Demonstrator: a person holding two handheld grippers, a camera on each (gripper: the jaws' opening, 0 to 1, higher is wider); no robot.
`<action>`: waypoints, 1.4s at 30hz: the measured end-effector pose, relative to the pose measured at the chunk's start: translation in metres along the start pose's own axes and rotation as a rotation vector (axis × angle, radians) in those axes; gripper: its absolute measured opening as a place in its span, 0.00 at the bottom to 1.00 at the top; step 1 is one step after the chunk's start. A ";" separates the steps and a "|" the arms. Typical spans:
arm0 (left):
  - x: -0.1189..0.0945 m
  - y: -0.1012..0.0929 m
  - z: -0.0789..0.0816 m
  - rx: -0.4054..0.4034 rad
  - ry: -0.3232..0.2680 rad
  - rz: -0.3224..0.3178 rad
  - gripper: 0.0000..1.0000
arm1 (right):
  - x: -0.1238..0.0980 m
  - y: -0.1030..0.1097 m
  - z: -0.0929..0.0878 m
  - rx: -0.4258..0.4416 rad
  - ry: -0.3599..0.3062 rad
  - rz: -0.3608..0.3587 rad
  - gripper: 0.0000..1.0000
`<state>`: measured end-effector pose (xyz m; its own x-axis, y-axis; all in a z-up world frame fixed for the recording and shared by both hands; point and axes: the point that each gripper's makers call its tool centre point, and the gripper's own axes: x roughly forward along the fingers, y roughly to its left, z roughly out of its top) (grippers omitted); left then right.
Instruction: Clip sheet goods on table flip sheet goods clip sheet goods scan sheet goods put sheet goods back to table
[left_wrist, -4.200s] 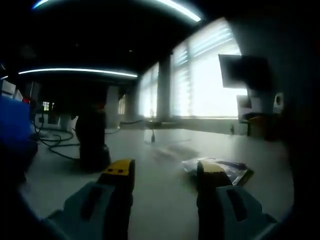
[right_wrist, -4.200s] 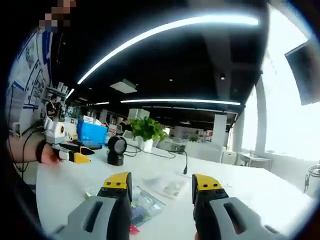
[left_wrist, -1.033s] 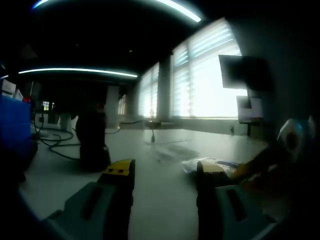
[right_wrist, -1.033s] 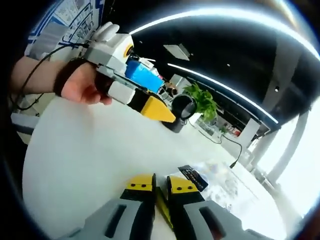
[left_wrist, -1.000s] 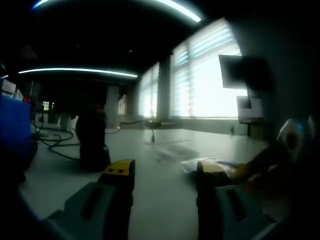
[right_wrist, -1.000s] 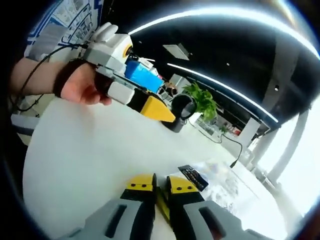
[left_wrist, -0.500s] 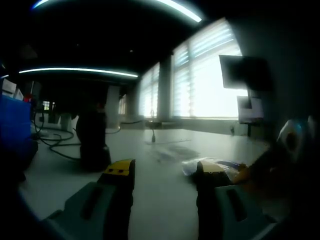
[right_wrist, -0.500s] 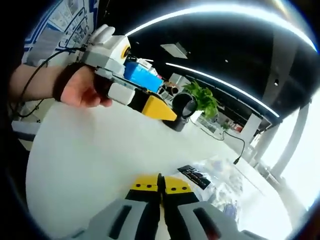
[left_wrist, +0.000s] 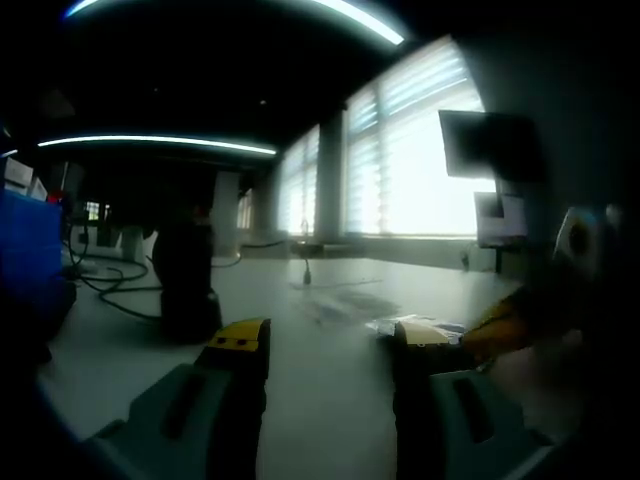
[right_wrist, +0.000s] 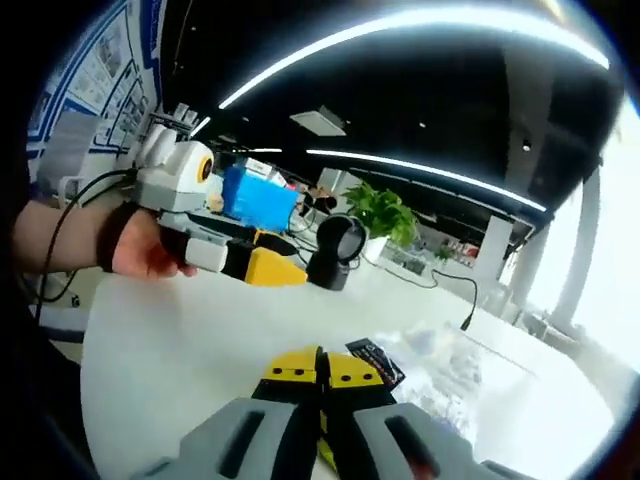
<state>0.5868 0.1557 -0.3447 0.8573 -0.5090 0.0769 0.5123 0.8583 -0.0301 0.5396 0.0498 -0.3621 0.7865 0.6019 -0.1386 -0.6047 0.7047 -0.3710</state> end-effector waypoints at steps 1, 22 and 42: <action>0.000 0.000 0.000 0.000 0.000 0.001 0.42 | -0.001 -0.003 0.002 0.022 -0.003 -0.003 0.00; 0.000 -0.001 0.000 0.001 0.002 0.002 0.42 | -0.017 -0.061 0.038 0.178 -0.083 -0.079 0.00; 0.000 0.000 0.000 0.002 0.001 0.006 0.42 | -0.034 -0.106 0.060 0.322 -0.148 -0.147 0.00</action>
<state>0.5865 0.1559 -0.3446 0.8603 -0.5041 0.0754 0.5072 0.8614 -0.0281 0.5694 -0.0233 -0.2629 0.8553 0.5167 0.0373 -0.5138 0.8553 -0.0661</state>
